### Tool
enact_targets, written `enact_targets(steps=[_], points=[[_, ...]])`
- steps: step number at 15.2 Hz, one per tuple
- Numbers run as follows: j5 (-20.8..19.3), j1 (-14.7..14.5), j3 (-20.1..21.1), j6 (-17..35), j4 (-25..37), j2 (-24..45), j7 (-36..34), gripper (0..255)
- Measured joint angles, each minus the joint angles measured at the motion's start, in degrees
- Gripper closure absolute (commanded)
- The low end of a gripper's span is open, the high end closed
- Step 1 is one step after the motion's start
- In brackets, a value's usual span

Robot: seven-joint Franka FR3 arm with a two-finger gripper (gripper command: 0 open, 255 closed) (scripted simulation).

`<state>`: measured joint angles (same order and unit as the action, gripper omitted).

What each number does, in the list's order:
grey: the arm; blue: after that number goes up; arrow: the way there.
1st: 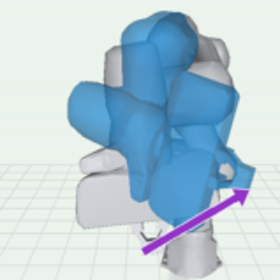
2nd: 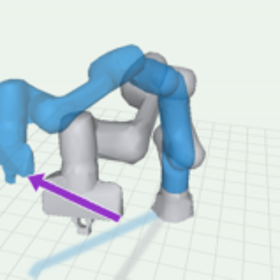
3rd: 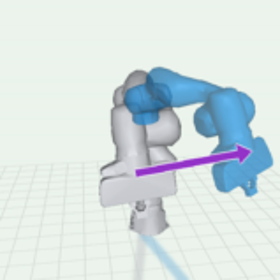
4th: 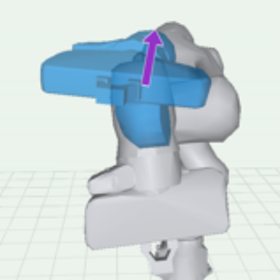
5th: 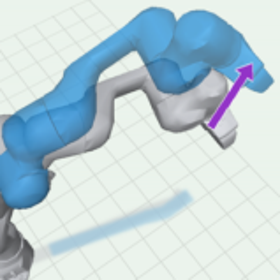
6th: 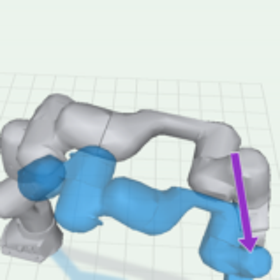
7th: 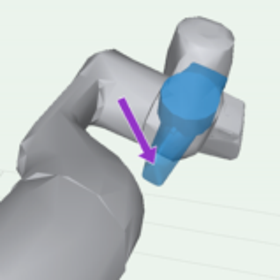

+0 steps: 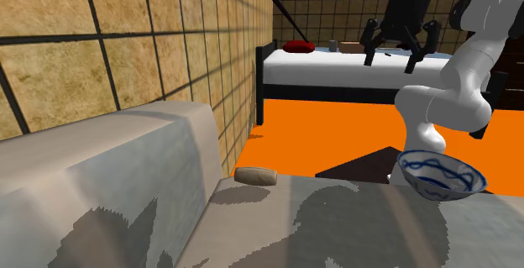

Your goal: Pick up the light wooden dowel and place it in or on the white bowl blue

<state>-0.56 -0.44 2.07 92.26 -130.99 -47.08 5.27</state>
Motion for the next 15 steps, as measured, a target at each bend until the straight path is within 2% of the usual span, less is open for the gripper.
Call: enact_targets(steps=[2, 5, 15], points=[[0.0, 0.2, 0.2, 0.7, -0.1, 0.8, -0.5, 0], [-0.3, 1.5, 0.5, 4.8, -0.9, 4.5, -2.8, 0], [-1.9, 6.1, 2.4, 18.8, 1.6, 23.2, -13.3, 0]])
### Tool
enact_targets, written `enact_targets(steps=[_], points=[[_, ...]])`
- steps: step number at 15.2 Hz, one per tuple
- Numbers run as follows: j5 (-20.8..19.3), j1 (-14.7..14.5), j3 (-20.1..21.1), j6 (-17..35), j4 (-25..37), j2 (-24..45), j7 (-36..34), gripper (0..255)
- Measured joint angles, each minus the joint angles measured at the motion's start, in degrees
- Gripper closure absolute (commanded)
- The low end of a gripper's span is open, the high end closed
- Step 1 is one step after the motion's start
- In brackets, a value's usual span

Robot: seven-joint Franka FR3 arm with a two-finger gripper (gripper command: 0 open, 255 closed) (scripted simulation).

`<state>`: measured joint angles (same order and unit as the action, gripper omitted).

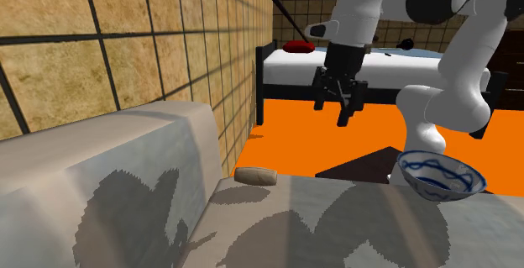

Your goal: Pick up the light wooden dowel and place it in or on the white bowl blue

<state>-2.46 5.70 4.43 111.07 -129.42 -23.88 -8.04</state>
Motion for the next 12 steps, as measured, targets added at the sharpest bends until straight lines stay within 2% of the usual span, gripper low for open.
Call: enact_targets(steps=[4, 12], points=[[-1.2, 1.7, 0.1, 4.7, 2.0, 7.7, -4.2, 0], [-3.9, 4.1, -0.5, 10.1, 11.8, 24.8, -12.8, 0]])
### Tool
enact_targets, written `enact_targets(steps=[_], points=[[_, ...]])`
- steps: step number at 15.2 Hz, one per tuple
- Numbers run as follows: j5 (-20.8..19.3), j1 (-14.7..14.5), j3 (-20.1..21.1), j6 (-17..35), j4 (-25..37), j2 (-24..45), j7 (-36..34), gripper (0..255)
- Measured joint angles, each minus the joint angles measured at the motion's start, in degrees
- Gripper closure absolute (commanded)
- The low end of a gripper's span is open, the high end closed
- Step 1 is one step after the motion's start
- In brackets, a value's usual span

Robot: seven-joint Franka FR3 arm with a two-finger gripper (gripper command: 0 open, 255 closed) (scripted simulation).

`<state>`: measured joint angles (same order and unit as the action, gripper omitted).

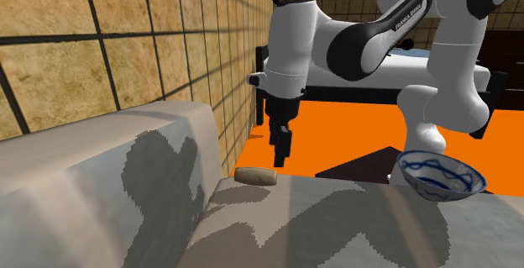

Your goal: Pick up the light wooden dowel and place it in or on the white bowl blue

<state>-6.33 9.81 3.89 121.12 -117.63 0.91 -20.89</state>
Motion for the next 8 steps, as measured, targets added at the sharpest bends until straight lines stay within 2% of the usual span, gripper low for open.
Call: enact_targets(steps=[4, 8], points=[[-1.0, 1.0, -1.3, 2.0, 5.2, 8.1, -3.3, 0], [-1.3, 1.2, -1.7, 3.6, 6.5, 11.4, -4.7, 0]])
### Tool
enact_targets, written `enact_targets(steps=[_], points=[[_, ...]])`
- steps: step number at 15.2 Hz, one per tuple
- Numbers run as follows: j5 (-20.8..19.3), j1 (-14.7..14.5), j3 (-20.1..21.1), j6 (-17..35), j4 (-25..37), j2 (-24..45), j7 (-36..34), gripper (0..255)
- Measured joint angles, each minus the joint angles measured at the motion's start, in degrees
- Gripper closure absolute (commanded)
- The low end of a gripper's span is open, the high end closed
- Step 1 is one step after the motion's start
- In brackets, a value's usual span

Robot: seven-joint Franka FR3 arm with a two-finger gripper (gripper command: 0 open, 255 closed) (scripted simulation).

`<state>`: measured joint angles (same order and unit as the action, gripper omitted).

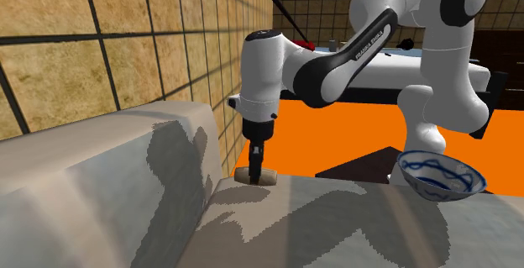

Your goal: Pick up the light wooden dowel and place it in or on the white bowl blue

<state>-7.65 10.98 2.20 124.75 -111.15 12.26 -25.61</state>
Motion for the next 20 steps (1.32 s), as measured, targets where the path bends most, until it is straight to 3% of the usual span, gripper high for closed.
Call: enact_targets(steps=[5, 11, 12, 20], points=[[-0.3, 0.2, -0.3, 3.3, -1.2, 2.1, -0.2, 0], [-0.4, 0.2, -0.3, 3.7, -1.3, 2.3, -0.2, 0], [-0.4, 0.2, -0.3, 3.7, -1.3, 2.3, -0.2, 255], [-0.4, 0.2, -0.3, 3.7, -1.3, 2.3, -0.2, 255]])
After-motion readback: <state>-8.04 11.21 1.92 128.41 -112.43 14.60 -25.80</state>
